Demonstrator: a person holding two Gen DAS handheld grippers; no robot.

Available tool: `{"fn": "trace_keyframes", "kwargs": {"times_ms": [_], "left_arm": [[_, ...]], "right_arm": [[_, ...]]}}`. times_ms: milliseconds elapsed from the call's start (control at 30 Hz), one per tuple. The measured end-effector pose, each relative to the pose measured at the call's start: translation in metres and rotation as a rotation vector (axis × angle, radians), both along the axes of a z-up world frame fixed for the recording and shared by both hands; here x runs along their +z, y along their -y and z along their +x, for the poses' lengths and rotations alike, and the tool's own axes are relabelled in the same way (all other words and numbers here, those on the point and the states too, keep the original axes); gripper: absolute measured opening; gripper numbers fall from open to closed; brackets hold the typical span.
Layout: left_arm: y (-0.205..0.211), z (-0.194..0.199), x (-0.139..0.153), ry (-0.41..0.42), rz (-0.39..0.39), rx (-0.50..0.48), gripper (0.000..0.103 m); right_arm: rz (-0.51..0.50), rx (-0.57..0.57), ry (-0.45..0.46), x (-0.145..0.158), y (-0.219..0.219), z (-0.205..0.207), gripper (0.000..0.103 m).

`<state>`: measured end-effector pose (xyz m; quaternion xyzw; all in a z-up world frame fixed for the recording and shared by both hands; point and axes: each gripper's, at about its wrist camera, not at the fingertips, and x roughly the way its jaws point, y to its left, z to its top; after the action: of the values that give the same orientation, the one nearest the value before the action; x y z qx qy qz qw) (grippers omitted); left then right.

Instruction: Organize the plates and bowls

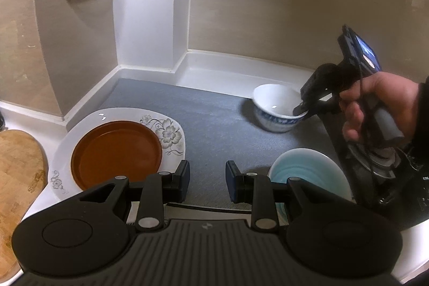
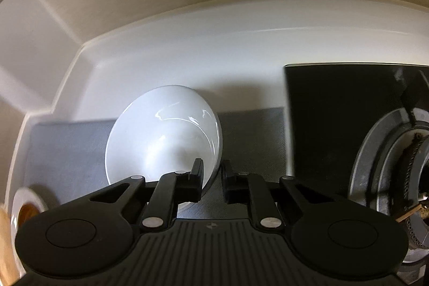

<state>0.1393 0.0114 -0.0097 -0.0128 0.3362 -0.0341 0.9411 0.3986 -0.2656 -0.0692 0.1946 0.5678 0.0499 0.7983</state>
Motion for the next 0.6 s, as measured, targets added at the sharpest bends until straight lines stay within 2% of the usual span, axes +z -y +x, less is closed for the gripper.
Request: {"fn": "trace_keyframes", "kwargs": {"times_ms": [133, 233, 333, 433, 500, 600], "left_arm": [[0.003, 0.009, -0.003, -0.008, -0.007, -0.022, 0.034], [0.005, 0.022, -0.007, -0.033, -0.030, -0.032, 0.035], [0.010, 0.045, -0.011, -0.047, -0.035, -0.034, 0.035], [0.014, 0.074, -0.014, -0.065, -0.041, -0.014, 0.040], [0.017, 0.093, -0.016, -0.072, -0.036, 0.001, 0.047], [0.019, 0.119, -0.021, -0.078, -0.032, 0.024, 0.052]], "right_arm": [[0.056, 0.143, -0.028, 0.003, -0.017, -0.009, 0.014], [0.063, 0.273, -0.039, 0.004, -0.031, -0.019, 0.014], [0.049, 0.358, -0.035, 0.005, -0.040, -0.027, 0.013], [0.027, 0.387, -0.026, 0.008, -0.044, -0.032, 0.014], [0.015, 0.383, -0.017, 0.010, -0.046, -0.033, 0.015], [-0.004, 0.358, 0.009, 0.015, -0.048, -0.036, 0.015]]}}
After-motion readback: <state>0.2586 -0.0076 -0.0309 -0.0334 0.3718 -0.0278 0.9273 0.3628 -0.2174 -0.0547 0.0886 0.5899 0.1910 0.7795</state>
